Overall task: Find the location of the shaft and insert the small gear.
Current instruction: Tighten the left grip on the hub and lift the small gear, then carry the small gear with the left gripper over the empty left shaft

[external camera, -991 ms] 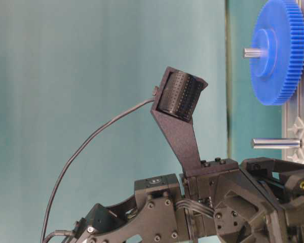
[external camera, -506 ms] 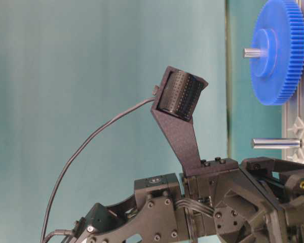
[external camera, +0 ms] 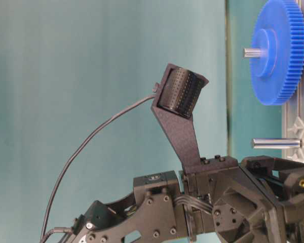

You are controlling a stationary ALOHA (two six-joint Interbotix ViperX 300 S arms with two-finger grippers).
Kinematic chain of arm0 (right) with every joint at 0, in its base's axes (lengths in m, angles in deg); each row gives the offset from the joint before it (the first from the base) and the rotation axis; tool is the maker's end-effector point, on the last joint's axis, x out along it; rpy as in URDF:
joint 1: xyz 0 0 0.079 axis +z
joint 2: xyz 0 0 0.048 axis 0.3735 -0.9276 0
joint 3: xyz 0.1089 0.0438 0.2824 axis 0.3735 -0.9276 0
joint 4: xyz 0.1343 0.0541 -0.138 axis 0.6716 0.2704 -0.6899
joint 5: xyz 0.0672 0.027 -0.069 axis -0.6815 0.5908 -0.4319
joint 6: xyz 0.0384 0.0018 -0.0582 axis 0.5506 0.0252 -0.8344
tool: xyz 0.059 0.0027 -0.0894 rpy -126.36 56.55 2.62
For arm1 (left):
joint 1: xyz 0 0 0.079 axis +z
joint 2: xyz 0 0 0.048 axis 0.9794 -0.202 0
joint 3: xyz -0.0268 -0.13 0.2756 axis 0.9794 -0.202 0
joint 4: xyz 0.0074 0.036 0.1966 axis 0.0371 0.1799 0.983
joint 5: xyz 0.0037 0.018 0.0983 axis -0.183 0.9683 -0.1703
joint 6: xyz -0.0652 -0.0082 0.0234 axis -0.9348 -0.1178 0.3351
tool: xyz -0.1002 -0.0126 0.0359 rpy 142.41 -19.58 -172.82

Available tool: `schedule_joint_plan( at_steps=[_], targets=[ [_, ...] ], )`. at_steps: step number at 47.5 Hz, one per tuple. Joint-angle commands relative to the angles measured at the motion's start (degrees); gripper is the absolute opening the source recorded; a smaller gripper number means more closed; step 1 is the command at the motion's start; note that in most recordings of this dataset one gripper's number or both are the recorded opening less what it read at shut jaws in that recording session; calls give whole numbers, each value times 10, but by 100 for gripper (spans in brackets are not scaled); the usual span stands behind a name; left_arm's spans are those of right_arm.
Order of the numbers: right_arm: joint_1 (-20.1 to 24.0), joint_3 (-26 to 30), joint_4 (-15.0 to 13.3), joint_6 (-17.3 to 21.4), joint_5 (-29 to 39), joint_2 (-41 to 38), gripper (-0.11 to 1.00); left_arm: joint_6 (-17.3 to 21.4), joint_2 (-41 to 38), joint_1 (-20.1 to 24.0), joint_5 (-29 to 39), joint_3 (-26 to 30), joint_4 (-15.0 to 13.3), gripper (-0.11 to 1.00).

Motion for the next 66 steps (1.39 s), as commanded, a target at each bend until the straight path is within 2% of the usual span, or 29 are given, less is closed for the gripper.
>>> schedule_joint_plan(
  at_steps=[1,26,42,56,66],
  targets=[
    [-2,6,1,4,-5,-4,0,1,25,1,5,18,1,63],
    [-2,6,1,4,-5,-4,0,2,45,2,75,63,2,63],
    [-2,6,1,4,-5,-4,0,2,64,8,151,104,3,63],
    [-2,7,1,4,-5,0,0,2,67,14,177,135,3,63],
    [-2,6,1,4,-5,4,0,17,69,26,211,156,4,63]
  ],
)
